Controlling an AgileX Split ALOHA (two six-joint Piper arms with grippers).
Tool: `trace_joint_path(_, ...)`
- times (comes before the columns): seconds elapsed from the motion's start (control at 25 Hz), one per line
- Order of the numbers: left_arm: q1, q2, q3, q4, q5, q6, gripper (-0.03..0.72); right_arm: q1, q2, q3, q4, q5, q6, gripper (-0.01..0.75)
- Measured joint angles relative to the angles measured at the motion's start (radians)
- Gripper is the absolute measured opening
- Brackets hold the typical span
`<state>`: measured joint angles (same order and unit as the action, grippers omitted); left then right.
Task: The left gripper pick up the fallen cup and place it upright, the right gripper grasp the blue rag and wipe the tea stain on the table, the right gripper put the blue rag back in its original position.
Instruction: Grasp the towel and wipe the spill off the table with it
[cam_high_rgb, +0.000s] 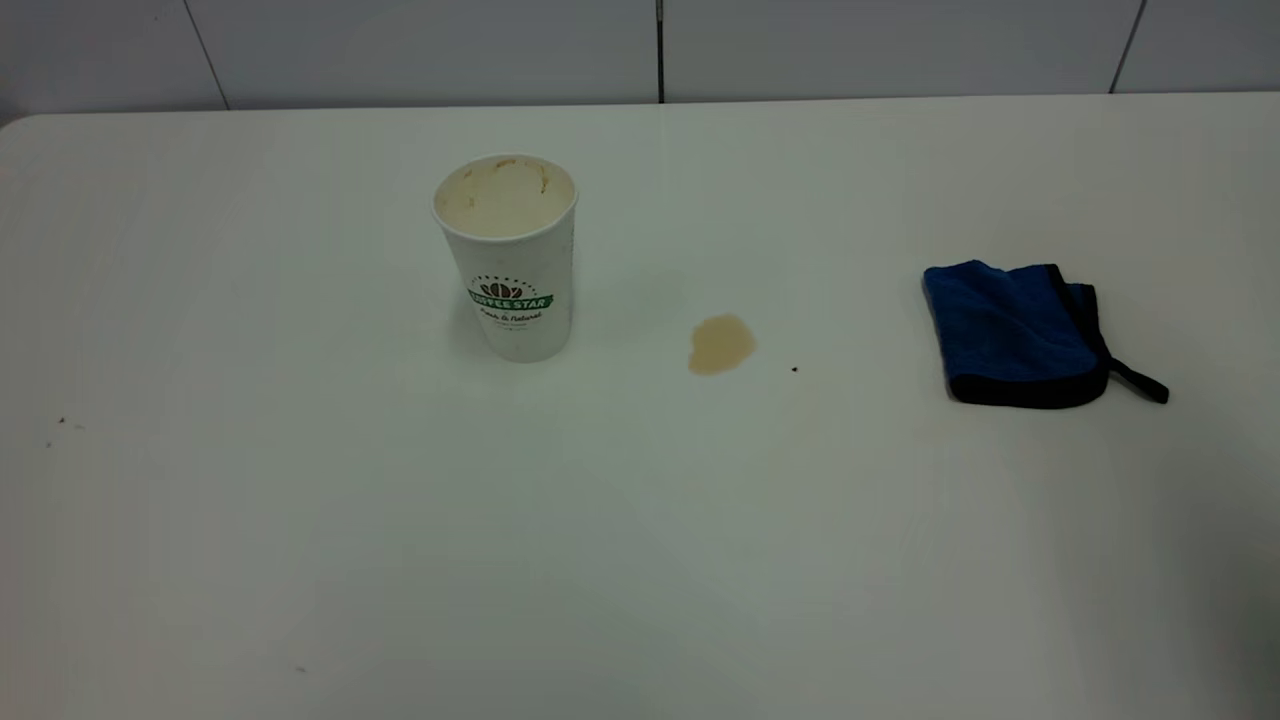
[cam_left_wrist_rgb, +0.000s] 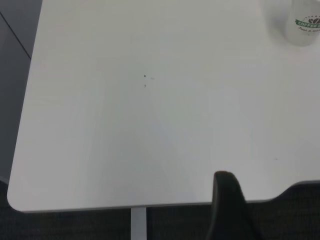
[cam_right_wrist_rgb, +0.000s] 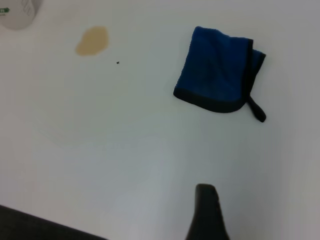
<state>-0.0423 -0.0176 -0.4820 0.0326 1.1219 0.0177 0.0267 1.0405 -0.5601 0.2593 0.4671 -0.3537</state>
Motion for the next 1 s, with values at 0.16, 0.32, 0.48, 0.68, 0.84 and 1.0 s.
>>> trace_joint_path(0.16, 0.000, 0.000, 0.000, 0.000, 0.000, 0.000, 0.466, 0.000, 0.325, -0.127, 0.086, -0.066, -0.129, 0.595)
trace_joint_path(0.32, 0.000, 0.000, 0.000, 0.000, 0.001, 0.000, 0.466, 0.000, 0.635, -0.284, 0.111, -0.095, -0.225, 0.590)
trace_joint_path(0.48, 0.000, 0.000, 0.000, 0.000, 0.001, 0.000, 0.466, 0.000, 0.892, -0.436, 0.111, -0.128, -0.267, 0.590)
trace_joint_path(0.68, 0.000, 0.000, 0.000, 0.000, 0.001, 0.000, 0.466, 0.000, 1.133, -0.623, 0.110, -0.145, -0.278, 0.590)
trace_joint_path(0.84, 0.000, 0.000, 0.000, 0.000, 0.001, 0.000, 0.466, 0.000, 1.237, -0.730, 0.095, -0.182, -0.289, 0.590)
trace_joint_path(1.0, 0.000, 0.000, 0.000, 0.000, 0.001, 0.000, 0.466, 0.000, 1.313, -0.799, 0.092, -0.208, -0.292, 0.590)
